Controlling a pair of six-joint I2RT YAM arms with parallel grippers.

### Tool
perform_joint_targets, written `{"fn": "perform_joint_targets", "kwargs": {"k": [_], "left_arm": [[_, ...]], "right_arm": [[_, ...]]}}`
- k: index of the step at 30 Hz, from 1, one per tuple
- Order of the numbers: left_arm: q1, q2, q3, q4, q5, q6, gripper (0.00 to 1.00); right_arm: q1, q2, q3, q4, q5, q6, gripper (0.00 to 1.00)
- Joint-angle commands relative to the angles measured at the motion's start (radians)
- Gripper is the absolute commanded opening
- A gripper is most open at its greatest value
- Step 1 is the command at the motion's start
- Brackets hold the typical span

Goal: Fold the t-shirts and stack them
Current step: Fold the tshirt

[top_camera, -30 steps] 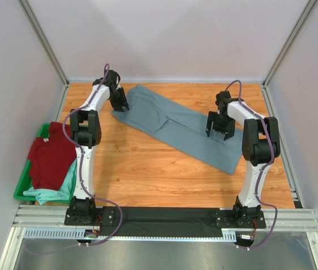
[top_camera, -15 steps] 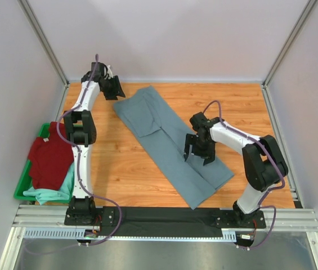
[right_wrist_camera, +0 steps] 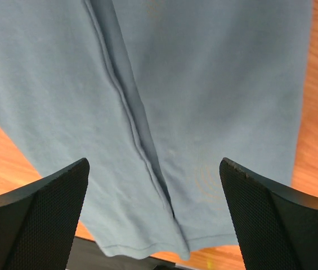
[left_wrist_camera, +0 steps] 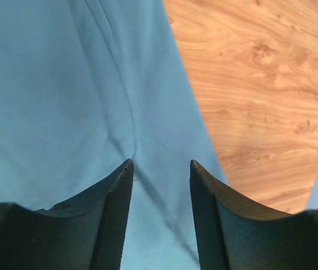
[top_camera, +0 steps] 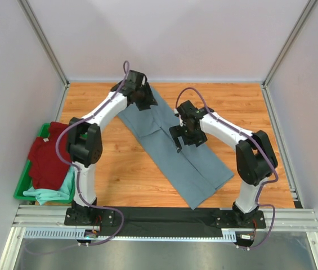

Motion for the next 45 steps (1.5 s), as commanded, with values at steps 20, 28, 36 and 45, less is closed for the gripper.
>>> {"fn": "perform_joint_targets", "kwargs": {"k": [20,28,36,45], "left_arm": [[0.069,0.697,0.689,-0.207,0.186,0.006,0.47],[0.100,0.737,0.715,-0.009,0.332,0.024,0.47],[0.103,0.720,0.734,0.045,0.389,0.079,0.48],[0.151,0.169,0.572,-0.226,0.265,0.289,0.60]], "right_arm": [[0.252,0.209,-0.094,0.116,0.134,0.571,1.00],[0.295,0.278,-0.048,0.234,-0.081,0.823,1.00],[0.295,0.332,0.069,0.229,-0.114,0.840,1.00],[0.235,0.005,0.118,-0.031,-0.032,0.443,1.00]]}}
